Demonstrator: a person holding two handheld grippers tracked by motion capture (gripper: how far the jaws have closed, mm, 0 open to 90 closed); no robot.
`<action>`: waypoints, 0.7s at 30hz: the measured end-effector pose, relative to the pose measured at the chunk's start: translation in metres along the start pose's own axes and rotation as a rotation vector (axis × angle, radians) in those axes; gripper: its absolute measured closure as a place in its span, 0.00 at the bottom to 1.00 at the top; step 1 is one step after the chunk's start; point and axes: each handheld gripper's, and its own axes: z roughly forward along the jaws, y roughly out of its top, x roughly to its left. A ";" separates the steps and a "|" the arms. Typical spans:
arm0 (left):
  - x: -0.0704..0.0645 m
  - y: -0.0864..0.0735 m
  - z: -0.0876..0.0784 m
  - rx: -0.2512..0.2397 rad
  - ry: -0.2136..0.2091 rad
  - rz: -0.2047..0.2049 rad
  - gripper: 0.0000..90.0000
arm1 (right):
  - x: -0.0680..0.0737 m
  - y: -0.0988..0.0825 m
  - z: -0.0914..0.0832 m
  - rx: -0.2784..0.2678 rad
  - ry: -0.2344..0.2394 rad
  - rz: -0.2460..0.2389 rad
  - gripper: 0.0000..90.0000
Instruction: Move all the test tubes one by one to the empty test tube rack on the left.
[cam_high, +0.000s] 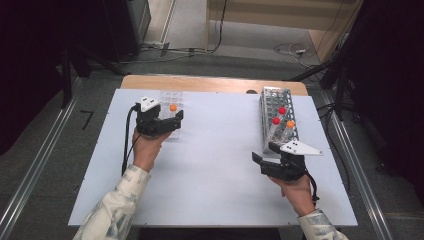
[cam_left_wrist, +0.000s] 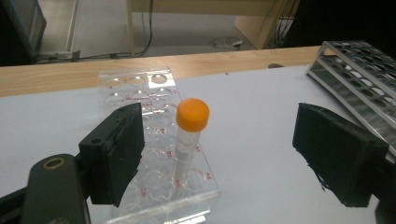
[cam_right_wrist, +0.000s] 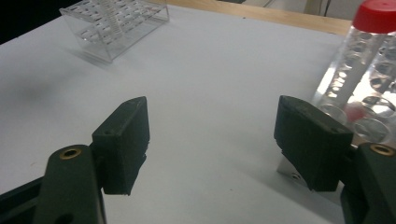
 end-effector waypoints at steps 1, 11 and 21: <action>-0.001 -0.001 -0.003 -0.004 -0.002 0.003 0.19 | -0.002 0.000 -0.001 -0.002 -0.005 0.003 0.28; -0.003 -0.019 -0.028 0.001 -0.002 0.022 0.17 | -0.020 -0.004 -0.009 -0.017 -0.080 0.042 0.28; -0.013 -0.023 -0.045 -0.016 -0.035 0.031 0.17 | -0.039 -0.007 -0.012 -0.043 -0.181 0.067 0.30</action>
